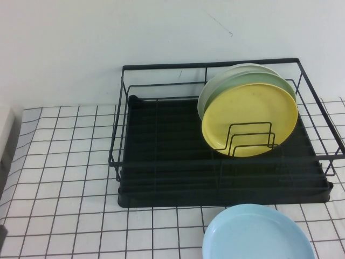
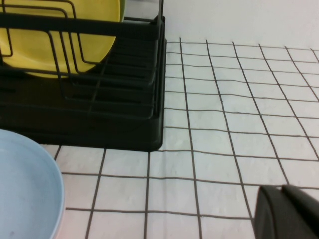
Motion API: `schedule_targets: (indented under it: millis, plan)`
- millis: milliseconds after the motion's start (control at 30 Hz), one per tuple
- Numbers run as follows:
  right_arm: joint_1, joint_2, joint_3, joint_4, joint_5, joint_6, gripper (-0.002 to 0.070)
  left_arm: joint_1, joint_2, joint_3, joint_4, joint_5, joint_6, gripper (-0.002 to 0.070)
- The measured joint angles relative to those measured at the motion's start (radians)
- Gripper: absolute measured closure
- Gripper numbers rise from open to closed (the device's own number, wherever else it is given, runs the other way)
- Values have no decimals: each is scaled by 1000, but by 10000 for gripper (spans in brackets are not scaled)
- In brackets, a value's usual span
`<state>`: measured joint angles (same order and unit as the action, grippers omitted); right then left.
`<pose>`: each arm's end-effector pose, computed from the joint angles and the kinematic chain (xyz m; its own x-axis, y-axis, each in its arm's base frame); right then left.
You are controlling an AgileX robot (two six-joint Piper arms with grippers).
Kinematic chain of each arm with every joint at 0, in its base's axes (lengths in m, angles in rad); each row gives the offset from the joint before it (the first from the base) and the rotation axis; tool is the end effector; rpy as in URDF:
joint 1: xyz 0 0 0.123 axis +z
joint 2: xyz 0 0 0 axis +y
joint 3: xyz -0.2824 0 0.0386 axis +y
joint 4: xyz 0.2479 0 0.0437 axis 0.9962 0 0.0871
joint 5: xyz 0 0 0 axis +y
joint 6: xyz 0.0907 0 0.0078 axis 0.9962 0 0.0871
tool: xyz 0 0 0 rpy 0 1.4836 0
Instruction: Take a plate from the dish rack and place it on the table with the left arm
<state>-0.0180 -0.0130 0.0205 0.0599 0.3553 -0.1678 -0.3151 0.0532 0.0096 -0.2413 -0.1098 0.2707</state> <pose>0.0529 0.0010 0.1749 -0.2696 -0.1065 -0.9571 -0.0323 0.9943 -0.1016 0.0582 -0.0165 0.2164 0.1330 -0.0110 -0.9911 0.2812 0.9593 0.0271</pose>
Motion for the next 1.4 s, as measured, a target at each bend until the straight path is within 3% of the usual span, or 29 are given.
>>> schedule_targets:
  millis: [200,300,533,1400]
  plan:
    - [0,0,0,0,0,0,678,205,-63,12,26,61,-73,677]
    - [0,0,0,0,0,0,678,252,-64,12,47,150,-81,677]
    - [0,0,0,0,0,0,678,261,-65,12,88,413,-85,677]
    - [0,0,0,0,0,0,678,261,-67,10,91,427,-85,677]
